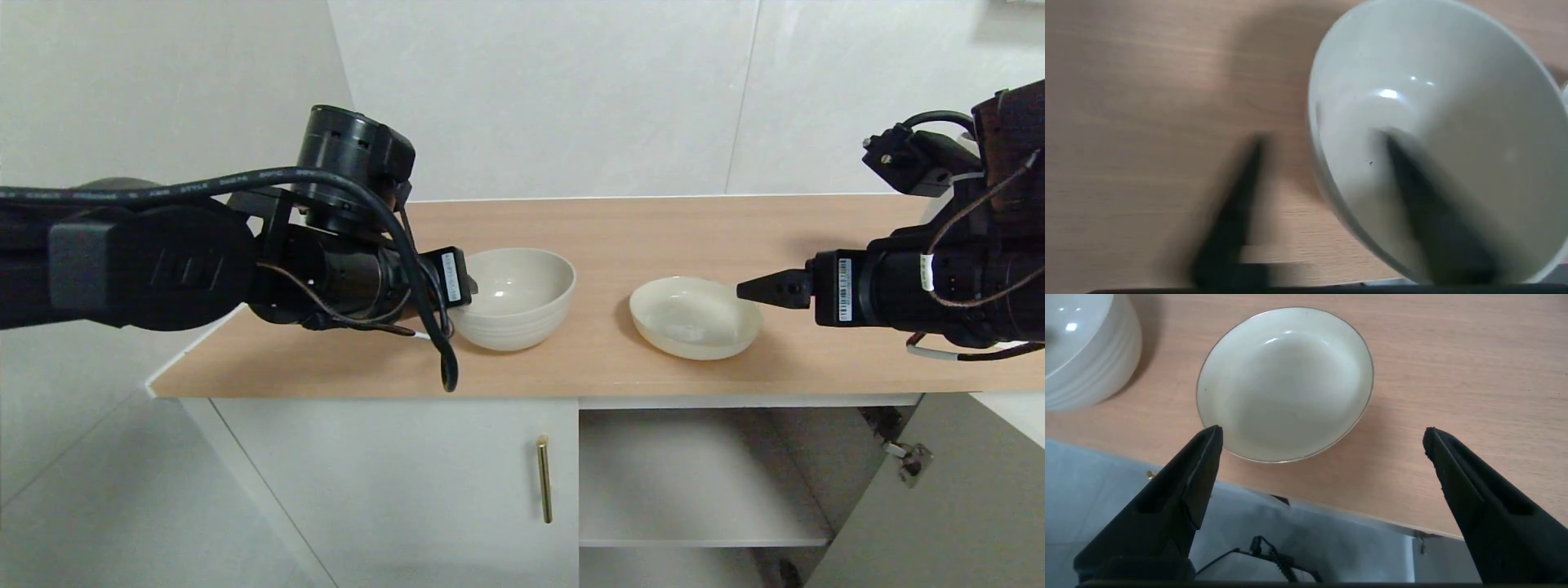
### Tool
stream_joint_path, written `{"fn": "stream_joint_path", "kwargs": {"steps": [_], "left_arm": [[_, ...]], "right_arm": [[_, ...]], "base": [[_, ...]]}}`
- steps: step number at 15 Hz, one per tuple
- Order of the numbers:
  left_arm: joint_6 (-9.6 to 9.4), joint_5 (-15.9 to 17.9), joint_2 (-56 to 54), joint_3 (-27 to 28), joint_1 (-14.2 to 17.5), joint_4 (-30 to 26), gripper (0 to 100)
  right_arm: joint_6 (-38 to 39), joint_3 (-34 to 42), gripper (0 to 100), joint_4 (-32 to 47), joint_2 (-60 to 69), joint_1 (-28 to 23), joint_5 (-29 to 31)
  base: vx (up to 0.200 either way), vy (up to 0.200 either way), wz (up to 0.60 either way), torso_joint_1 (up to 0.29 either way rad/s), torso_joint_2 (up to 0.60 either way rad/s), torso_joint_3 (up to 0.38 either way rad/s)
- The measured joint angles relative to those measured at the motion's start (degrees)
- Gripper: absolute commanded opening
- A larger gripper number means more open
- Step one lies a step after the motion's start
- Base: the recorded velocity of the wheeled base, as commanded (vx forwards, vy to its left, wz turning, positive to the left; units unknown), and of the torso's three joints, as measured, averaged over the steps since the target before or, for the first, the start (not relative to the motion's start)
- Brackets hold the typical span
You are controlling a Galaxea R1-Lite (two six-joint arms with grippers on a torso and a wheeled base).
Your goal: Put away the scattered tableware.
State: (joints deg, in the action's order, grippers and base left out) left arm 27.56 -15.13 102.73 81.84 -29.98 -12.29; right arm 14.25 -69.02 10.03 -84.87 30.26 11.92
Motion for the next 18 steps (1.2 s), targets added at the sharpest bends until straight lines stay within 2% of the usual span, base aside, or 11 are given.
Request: {"fn": "stream_joint_path", "kwargs": {"steps": [5,10,13,18], "left_arm": [[0.07,0.05,-1.18,-0.46,0.00,-0.05,0],[-0.37,1.45,-9.76,-7.11,-1.39,0.35,0],[-0.68,2.88,-13.87,-11.34,-3.10,4.68,0],[-1.45,2.93,-15.88,-12.63,-4.23,5.05,0]], "right_arm": [[0.06,0.00,100,0.09,-0.18,-0.16,-0.05],[0.02,-0.16,100,0.12,-3.79,-2.47,1.21],[0.04,-0.62,100,-0.29,-7.72,-3.94,3.71],[1.54,-1.32,100,-3.34,-11.81,-5.01,3.95]], "base": [[0.000,0.000,0.00,0.000,0.00,0.000],[0.000,0.000,0.00,0.000,0.00,0.000],[0.000,0.000,0.00,0.000,0.00,0.000],[0.000,0.000,0.00,0.000,0.00,0.000]]}}
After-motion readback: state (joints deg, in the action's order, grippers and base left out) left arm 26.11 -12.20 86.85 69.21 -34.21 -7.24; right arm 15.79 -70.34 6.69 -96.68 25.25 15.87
